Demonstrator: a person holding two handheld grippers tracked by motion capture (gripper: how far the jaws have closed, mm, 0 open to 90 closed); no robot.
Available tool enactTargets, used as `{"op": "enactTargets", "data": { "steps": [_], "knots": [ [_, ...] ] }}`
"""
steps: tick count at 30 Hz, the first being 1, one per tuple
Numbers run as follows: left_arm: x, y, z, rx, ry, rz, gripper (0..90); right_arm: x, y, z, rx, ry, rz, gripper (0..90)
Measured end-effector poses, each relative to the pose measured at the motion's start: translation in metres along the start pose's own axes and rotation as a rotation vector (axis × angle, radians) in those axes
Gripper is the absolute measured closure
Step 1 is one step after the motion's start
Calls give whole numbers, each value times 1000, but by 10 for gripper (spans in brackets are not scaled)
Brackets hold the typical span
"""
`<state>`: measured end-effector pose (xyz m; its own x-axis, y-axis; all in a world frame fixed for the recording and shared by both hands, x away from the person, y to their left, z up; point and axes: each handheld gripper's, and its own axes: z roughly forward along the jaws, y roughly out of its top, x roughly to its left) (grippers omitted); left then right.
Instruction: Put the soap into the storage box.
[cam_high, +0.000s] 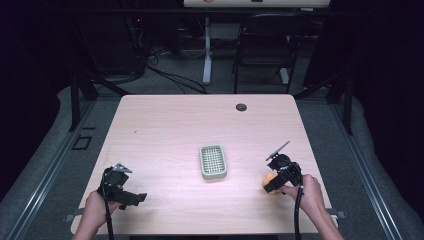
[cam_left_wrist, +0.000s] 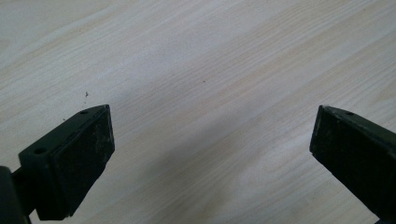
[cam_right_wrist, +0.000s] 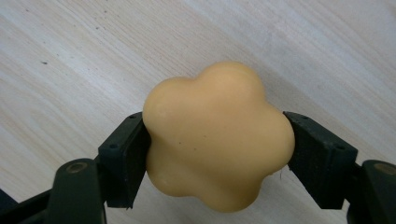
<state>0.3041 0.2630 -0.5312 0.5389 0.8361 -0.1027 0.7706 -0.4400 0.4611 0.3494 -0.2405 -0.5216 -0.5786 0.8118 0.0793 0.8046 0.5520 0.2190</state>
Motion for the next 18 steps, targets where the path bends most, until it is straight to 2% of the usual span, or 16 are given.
{"op": "enactTargets", "data": {
  "steps": [6, 7, 8, 10, 13, 14, 15, 17, 18],
  "knots": [
    [0, 0, 0, -1, 0, -1, 1, 1, 2, -7, -5, -8, -17, 264],
    [0, 0, 0, -2, 0, -1, 1, 3, 1, -6, -37, -1, 10, 264],
    [0, 0, 0, -1, 0, -2, 1, 4, 1, -6, -45, 8, 12, 264],
    [0, 0, 0, 0, 2, -1, 1, 2, 3, -11, -6, -5, -22, 264],
    [-1, 0, 0, 0, 2, 1, 1, 4, 5, -12, -28, -10, -14, 264],
    [-1, 0, 0, 0, 2, 2, 1, 5, 6, -12, -44, -3, 2, 264],
    [0, 0, 0, 0, 2, 1, 1, 3, 9, -15, -13, -8, -32, 264],
    [0, -1, 0, -1, 1, -3, 1, 7, 9, -12, -72, -4, 11, 264],
    [0, -1, 0, 0, 1, -2, 1, 6, 12, -15, -30, -5, -22, 264]
  ]
}}
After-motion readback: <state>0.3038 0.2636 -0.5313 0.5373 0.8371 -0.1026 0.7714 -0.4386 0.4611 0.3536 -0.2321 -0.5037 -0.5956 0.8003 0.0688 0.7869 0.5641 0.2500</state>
